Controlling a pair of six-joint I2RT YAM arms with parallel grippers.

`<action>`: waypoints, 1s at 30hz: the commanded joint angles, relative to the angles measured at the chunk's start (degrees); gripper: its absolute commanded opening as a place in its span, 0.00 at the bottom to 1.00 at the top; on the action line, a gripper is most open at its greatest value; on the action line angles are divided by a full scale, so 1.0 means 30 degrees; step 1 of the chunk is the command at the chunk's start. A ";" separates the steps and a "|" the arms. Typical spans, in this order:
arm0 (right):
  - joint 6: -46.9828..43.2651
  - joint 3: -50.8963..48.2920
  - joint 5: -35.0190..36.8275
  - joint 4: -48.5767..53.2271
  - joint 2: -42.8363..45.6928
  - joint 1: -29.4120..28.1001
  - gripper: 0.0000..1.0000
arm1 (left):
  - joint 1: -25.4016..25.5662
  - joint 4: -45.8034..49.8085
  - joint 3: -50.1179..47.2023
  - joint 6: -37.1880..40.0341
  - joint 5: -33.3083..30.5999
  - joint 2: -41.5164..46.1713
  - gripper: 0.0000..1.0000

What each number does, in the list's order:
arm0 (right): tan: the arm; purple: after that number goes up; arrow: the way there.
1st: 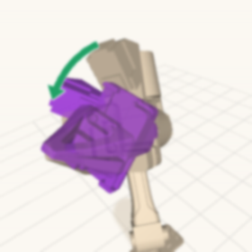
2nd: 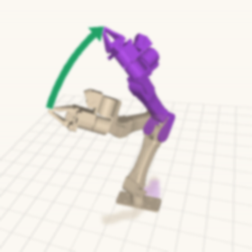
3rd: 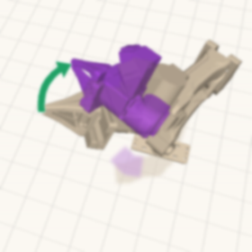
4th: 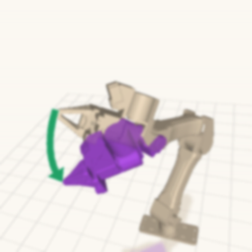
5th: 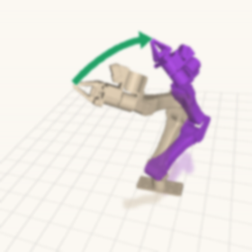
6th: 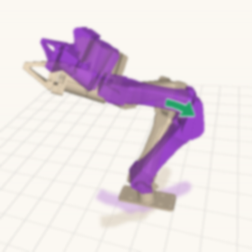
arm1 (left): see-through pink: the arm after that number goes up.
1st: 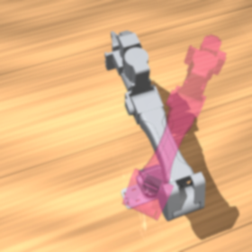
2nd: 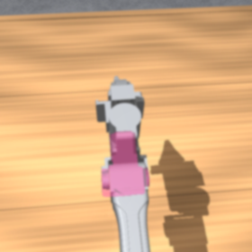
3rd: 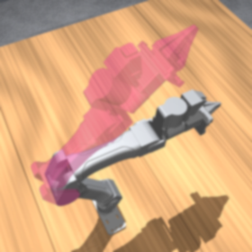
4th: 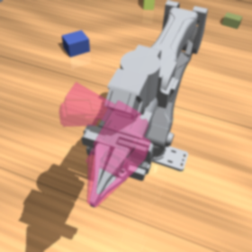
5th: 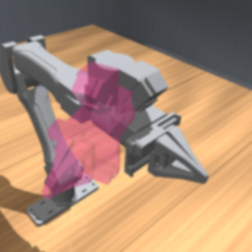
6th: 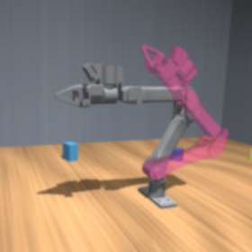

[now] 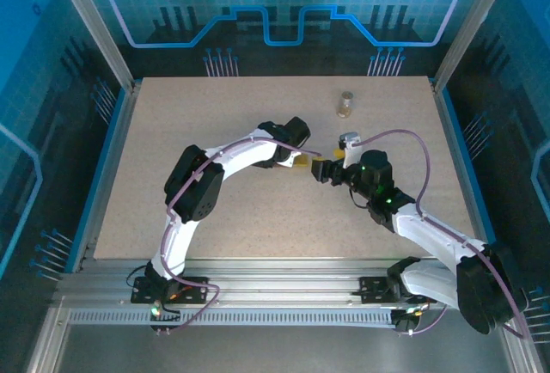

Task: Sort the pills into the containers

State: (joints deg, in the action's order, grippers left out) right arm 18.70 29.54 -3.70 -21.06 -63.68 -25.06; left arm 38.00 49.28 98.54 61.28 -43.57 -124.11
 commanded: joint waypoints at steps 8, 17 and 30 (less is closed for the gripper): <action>0.0208 -0.0124 -0.0244 -0.0744 -0.0238 0.0250 0.80 | -0.0670 0.0793 -0.0633 -0.1853 0.2073 0.1617 0.06; 0.0212 -0.0033 -0.0376 -0.0794 -0.0758 0.0270 0.80 | -0.1200 0.0166 -0.1557 -0.3653 0.4398 0.2688 0.06; 0.0184 0.0085 -0.0581 -0.0884 -0.1255 0.0286 0.80 | -0.2462 -0.5034 -0.5648 -0.7980 1.0557 0.6315 0.06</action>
State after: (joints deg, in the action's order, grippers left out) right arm 18.70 29.54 -4.95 -21.56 -67.18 -25.06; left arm 31.42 40.45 84.36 42.65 -19.53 -109.69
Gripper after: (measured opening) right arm 0.798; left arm 0.518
